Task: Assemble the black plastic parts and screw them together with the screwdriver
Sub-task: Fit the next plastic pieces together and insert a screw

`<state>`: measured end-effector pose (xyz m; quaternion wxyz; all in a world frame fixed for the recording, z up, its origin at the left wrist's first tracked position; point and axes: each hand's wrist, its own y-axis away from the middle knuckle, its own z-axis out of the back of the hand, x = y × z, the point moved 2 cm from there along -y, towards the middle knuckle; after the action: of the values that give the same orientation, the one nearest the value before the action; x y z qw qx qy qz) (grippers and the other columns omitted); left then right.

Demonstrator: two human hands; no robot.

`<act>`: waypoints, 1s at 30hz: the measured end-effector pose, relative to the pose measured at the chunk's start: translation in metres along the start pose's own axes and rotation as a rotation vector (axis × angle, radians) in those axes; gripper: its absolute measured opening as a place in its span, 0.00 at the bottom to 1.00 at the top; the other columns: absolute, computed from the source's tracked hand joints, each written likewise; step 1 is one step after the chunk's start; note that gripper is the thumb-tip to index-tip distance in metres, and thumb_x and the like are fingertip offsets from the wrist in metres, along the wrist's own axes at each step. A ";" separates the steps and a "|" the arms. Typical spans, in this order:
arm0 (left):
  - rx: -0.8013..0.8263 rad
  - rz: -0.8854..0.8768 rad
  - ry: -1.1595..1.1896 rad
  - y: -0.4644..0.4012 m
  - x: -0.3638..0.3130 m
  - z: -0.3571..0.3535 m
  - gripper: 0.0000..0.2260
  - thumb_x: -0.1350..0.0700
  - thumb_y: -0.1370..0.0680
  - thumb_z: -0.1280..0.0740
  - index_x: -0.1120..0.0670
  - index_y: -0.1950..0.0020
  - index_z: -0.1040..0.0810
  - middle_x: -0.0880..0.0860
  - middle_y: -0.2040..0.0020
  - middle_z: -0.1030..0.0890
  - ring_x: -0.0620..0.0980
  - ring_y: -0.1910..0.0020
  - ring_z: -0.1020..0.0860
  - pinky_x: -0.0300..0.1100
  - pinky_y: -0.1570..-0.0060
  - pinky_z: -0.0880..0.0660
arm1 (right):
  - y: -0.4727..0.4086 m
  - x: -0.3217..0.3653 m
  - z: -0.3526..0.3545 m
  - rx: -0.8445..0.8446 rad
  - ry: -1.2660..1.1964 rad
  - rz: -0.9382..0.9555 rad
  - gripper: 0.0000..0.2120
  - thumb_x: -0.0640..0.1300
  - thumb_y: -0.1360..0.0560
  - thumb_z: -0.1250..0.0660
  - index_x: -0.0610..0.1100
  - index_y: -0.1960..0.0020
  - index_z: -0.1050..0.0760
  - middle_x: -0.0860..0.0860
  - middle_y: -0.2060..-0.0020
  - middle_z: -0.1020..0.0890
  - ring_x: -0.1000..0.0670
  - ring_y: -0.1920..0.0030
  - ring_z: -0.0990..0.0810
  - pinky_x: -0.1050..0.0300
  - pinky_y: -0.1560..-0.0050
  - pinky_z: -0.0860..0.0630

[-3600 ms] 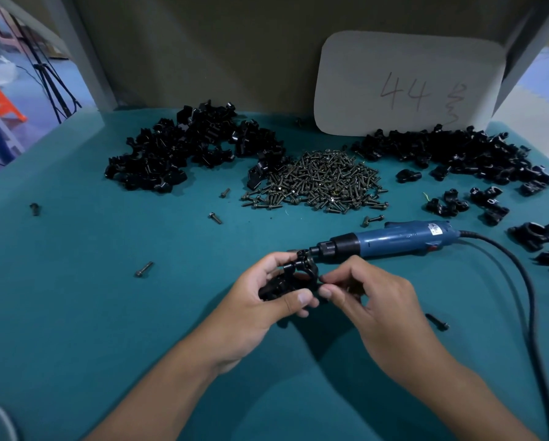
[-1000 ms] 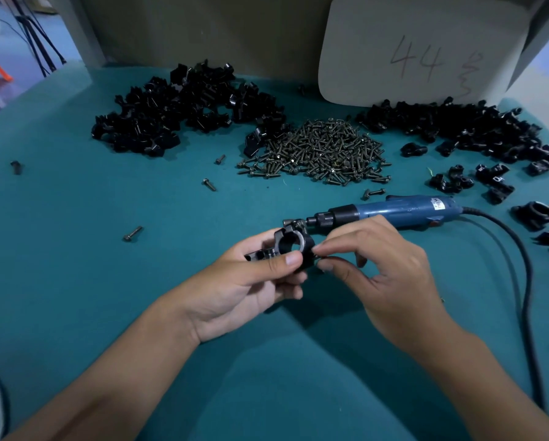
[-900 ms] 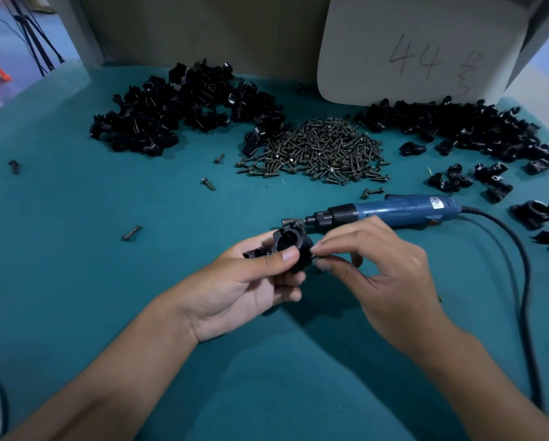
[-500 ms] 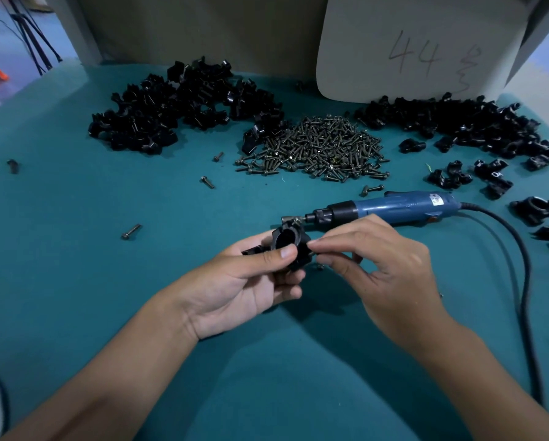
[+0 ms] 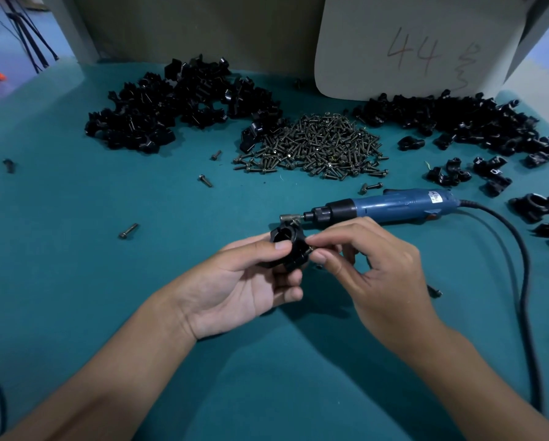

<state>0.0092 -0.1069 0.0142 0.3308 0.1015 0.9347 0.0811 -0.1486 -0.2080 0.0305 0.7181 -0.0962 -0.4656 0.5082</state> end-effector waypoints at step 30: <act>0.044 -0.028 0.006 0.002 -0.001 -0.003 0.28 0.58 0.32 0.19 0.60 0.37 0.28 0.58 0.53 0.22 0.52 0.58 0.21 0.46 0.53 0.19 | -0.001 0.006 0.006 -0.066 0.114 0.108 0.04 0.38 0.22 0.29 0.39 0.49 0.17 0.55 0.53 0.20 0.62 0.52 0.25 0.67 0.48 0.29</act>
<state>0.0088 -0.1056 0.0176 0.3270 0.0956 0.9385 0.0562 -0.1525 -0.2055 0.0383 0.7116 -0.1736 -0.4346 0.5241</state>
